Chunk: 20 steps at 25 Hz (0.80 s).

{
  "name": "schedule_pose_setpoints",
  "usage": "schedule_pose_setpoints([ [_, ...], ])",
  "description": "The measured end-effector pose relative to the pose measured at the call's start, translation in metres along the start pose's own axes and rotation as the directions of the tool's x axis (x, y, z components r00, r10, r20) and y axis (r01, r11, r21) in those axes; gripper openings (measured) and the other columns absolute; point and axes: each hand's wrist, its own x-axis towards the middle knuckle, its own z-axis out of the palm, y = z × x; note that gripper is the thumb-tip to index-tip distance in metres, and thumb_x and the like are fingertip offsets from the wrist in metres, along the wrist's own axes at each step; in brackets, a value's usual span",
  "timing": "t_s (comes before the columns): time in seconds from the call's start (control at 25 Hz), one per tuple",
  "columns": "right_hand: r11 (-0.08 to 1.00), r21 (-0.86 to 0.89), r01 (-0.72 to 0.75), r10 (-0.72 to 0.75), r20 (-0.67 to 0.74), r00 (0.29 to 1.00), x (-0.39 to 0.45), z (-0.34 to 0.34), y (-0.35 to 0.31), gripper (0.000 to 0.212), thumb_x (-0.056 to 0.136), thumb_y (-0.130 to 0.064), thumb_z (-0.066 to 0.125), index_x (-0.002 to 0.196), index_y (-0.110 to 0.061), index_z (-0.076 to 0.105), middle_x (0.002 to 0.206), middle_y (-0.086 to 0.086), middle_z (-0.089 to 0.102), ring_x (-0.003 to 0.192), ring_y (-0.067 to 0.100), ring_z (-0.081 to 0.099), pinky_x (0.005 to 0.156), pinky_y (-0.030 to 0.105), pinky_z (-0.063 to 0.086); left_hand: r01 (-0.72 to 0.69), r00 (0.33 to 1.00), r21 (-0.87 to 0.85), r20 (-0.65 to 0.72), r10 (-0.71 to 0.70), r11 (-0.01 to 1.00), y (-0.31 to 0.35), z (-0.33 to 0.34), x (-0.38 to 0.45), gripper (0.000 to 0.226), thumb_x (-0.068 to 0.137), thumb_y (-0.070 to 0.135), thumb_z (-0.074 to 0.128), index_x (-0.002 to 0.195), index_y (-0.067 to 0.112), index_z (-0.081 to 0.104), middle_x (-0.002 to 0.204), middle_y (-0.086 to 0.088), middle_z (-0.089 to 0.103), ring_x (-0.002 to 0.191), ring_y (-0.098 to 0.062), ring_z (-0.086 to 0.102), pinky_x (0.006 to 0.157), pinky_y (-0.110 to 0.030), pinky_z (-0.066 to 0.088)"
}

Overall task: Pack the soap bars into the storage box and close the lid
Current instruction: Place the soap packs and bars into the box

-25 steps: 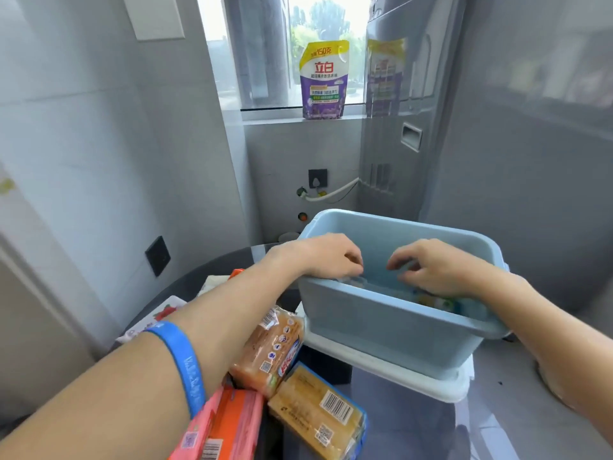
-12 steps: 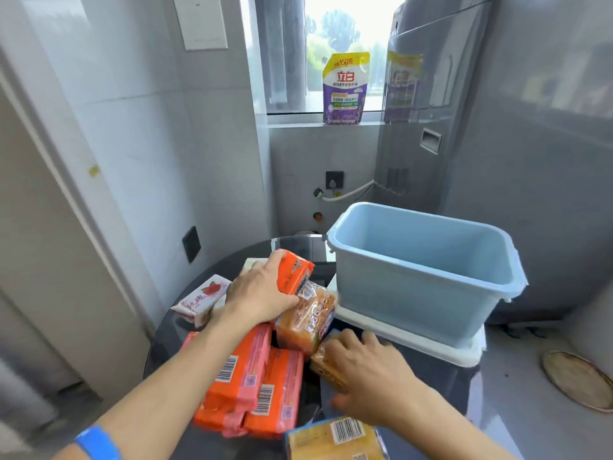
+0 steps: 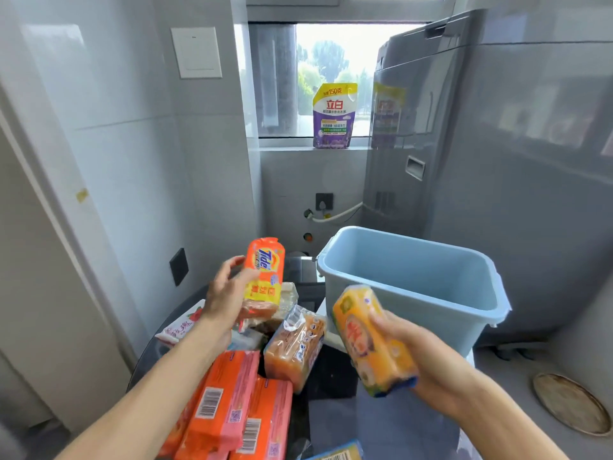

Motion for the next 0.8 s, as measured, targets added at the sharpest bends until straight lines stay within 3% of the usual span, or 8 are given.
schedule_pose_setpoints([
  [0.12, 0.911, 0.409, -0.049, -0.041, 0.209, 0.977, -0.007, -0.003, -0.018, 0.058, 0.087, -0.050, 0.063, 0.124, -0.006, 0.067, 0.130, 0.028, 0.062, 0.105, 0.043, 0.068, 0.081, 0.048, 0.057, 0.220, 0.964, -0.405, 0.231, -0.134, 0.888, 0.024, 0.012, 0.000, 0.041, 0.087, 0.030, 0.051, 0.118, 0.006, 0.064, 0.097, -0.022, 0.073, 0.075, -0.035, 0.071, 0.060, -0.040, 0.056],
  [0.2, 0.884, 0.465, -0.044, -0.091, 0.264, 0.960, -0.011, 0.000, -0.023, 0.066, 0.084, -0.053, 0.066, 0.126, -0.001, 0.065, 0.133, 0.032, 0.058, 0.108, 0.047, 0.065, 0.081, 0.050, 0.056, 0.311, 0.919, -0.489, 0.374, -0.126, 0.815, 0.036, 0.026, -0.004, 0.048, 0.085, 0.038, 0.053, 0.114, 0.005, 0.071, 0.098, -0.021, 0.073, 0.078, -0.033, 0.072, 0.067, -0.041, 0.057],
  [0.28, 0.904, 0.427, -0.017, -0.113, 0.277, 0.954, -0.015, 0.002, -0.026, 0.067, 0.082, -0.053, 0.069, 0.125, -0.002, 0.065, 0.131, 0.032, 0.059, 0.107, 0.046, 0.066, 0.081, 0.050, 0.056, 0.323, 0.877, -0.465, 0.473, -0.077, 0.824, 0.043, 0.044, -0.009, 0.045, 0.084, 0.046, 0.059, 0.106, 0.011, 0.078, 0.104, -0.018, 0.074, 0.085, -0.031, 0.073, 0.072, -0.043, 0.056],
  [0.4, 0.932, 0.358, 0.061, -0.129, 0.171, 0.977, -0.022, -0.002, -0.029, 0.054, 0.076, -0.039, 0.075, 0.116, -0.003, 0.070, 0.125, 0.031, 0.063, 0.099, 0.049, 0.068, 0.076, 0.048, 0.058, 0.306, 0.842, -0.371, 0.535, -0.068, 0.877, 0.049, 0.073, -0.020, 0.044, 0.082, 0.047, 0.066, 0.109, 0.014, 0.077, 0.115, -0.017, 0.073, 0.094, -0.031, 0.073, 0.075, -0.045, 0.059],
  [0.56, 0.917, 0.353, 0.183, -0.180, -0.043, 0.983, -0.034, -0.017, -0.038, 0.045, 0.076, -0.026, 0.067, 0.114, -0.003, 0.072, 0.115, 0.031, 0.069, 0.087, 0.048, 0.071, 0.066, 0.044, 0.061, 0.244, 0.868, -0.246, 0.486, -0.098, 0.938, 0.059, 0.103, -0.023, 0.048, 0.079, 0.039, 0.073, 0.118, 0.011, 0.070, 0.111, -0.018, 0.074, 0.092, -0.032, 0.073, 0.073, -0.048, 0.062],
  [0.64, 0.902, 0.324, 0.286, -0.250, -0.146, 0.957, -0.041, -0.026, -0.047, 0.044, 0.078, -0.031, 0.065, 0.112, -0.005, 0.072, 0.110, 0.030, 0.071, 0.086, 0.046, 0.072, 0.066, 0.044, 0.061, 0.201, 0.886, -0.174, 0.451, -0.104, 0.964, 0.065, 0.115, -0.021, 0.047, 0.077, 0.038, 0.076, 0.116, 0.012, 0.069, 0.108, -0.016, 0.075, 0.090, -0.031, 0.073, 0.077, -0.046, 0.060],
  [0.8, 0.840, 0.262, 0.475, -0.363, -0.380, 0.851, -0.048, -0.049, -0.076, 0.042, 0.082, -0.034, 0.064, 0.115, -0.010, 0.070, 0.106, 0.025, 0.074, 0.086, 0.042, 0.073, 0.058, 0.040, 0.060, 0.097, 0.906, 0.027, 0.411, -0.100, 0.995, 0.078, 0.151, -0.011, 0.041, 0.073, 0.032, 0.083, 0.107, 0.012, 0.074, 0.098, -0.011, 0.078, 0.082, -0.025, 0.076, 0.067, -0.036, 0.061],
])
